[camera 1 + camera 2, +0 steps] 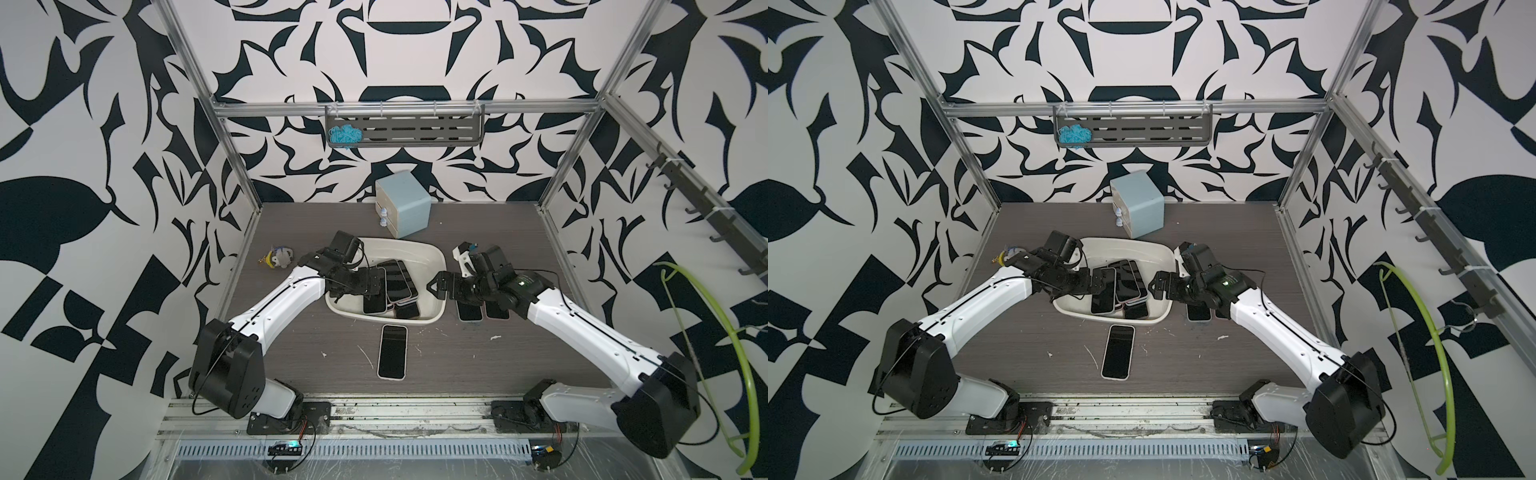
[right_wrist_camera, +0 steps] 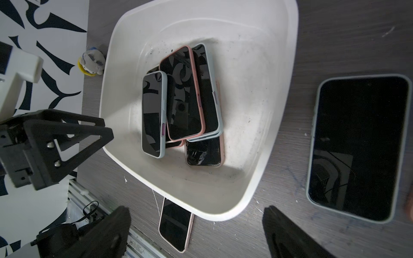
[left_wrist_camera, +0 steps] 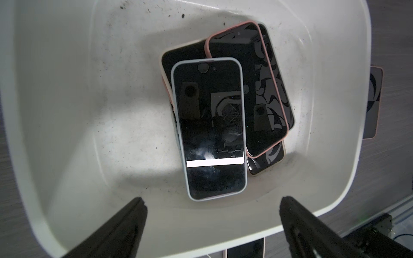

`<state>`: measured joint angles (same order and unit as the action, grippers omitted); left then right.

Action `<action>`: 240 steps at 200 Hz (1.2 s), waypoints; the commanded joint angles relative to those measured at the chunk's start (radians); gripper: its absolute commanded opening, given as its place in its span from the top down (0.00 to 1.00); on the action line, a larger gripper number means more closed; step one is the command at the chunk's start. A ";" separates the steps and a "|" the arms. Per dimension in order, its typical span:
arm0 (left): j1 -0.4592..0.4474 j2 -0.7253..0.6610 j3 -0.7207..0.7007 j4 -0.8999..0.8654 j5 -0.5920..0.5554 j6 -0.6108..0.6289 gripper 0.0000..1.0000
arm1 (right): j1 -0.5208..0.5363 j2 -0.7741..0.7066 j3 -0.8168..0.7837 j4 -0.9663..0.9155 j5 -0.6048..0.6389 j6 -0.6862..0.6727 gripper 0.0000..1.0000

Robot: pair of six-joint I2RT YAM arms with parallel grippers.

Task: Take the phone out of the storage box
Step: Pick up the phone from the storage box.

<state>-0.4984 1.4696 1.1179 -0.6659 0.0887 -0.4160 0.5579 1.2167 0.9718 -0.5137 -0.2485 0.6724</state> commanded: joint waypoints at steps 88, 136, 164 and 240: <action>-0.009 0.260 0.115 0.007 -0.018 0.204 0.00 | -0.001 -0.105 0.147 -0.213 0.030 0.009 0.02; -0.011 0.336 0.154 0.038 0.016 0.238 0.00 | 0.000 -0.026 0.154 -0.163 0.011 -0.005 0.02; -0.012 0.382 0.199 0.026 0.006 0.247 0.00 | -0.002 0.025 0.173 -0.142 -0.003 -0.018 0.02; -0.017 0.472 0.245 -0.022 -0.017 0.237 0.01 | -0.007 0.083 0.241 -0.170 -0.029 -0.085 0.02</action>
<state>-0.5095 1.8961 1.3571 -0.6540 0.0841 -0.1852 0.5575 1.3128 1.1641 -0.6807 -0.2607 0.6334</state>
